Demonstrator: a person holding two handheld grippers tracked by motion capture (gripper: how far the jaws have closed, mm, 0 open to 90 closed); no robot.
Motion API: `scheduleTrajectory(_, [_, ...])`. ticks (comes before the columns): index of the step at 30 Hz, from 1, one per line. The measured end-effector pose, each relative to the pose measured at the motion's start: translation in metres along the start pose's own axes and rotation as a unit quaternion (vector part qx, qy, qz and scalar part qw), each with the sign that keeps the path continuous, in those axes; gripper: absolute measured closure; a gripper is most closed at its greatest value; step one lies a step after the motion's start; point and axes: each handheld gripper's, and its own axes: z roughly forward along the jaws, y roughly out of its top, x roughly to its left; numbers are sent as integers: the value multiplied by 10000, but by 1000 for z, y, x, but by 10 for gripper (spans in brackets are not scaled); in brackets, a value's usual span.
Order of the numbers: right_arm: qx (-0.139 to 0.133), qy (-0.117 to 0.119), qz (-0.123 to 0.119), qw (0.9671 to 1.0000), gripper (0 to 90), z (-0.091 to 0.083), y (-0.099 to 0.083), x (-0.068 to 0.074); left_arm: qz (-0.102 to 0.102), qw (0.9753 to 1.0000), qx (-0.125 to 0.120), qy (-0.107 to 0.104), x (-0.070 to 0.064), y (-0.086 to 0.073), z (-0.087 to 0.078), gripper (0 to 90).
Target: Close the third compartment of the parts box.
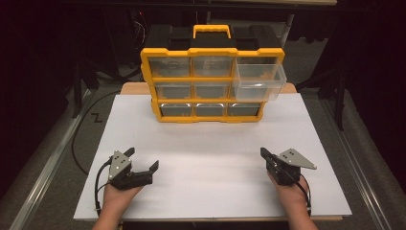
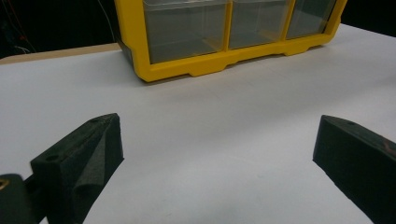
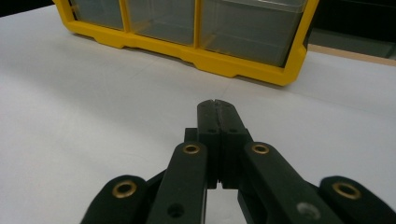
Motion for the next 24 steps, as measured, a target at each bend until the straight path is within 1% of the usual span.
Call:
scheduleTrajectory(2, [20, 6, 20, 10000, 900, 2, 0, 3, 10, 10000, -49, 40, 0, 0, 0, 17])
scheduleTrajectory(3, [6, 23, -13, 10000, 900, 3, 0, 3, 20, 10000, -52, 52, 0, 0, 0, 13])
scheduleTrajectory(5, [-24, 49, 19, 10000, 900, 6, 1, 5, -23, 10000, -10, 6, 2, 0, 1, 11])
scheduleTrajectory(7, [-78, 74, 58, 9999, 900, 8, 4, 7, -16, 10000, 32, 37, 3, 0, 2, 7])
scheduleTrajectory(11, [-144, 68, 2, 9999, 900, 14, 10, 12, 14, 10000, 1, 38, 3, 0, 1, 5])
scheduleTrajectory(13, [-158, 38, -93, 9998, 900, 16, 13, 13, 26, 10000, -26, 27, 3, 0, 1, 5])
scheduleTrajectory(14, [-195, 95, -37, 9998, 900, 17, 17, 14, 27, 10000, -32, 28, 3, 0, 1, 5])
scheduleTrajectory(15, [-195, 95, -37, 9998, 900, 17, 17, 14, 31, 10000, -42, 33, 2, 0, 1, 5])
scheduleTrajectory(16, [-208, 122, 65, 9997, 900, 17, 20, 15, 48, 10000, -44, 36, 2, 0, 1, 5])
scheduleTrajectory(17, [-244, 168, 111, 9995, 900, 18, 21, 17, 65, 10000, -33, 34, 2, 0, 0, 5])
scheduleTrajectory(20, [-334, 193, -12, 9993, 900, 21, 28, 26, 55, 10000, -19, 1, 2, 0, 1, 5])
scheduleTrajectory(24, [-504, 224, -8, 9985, 900, 24, 37, 33, 66, 10000, -1, -15, 1, 0, 1, 5])
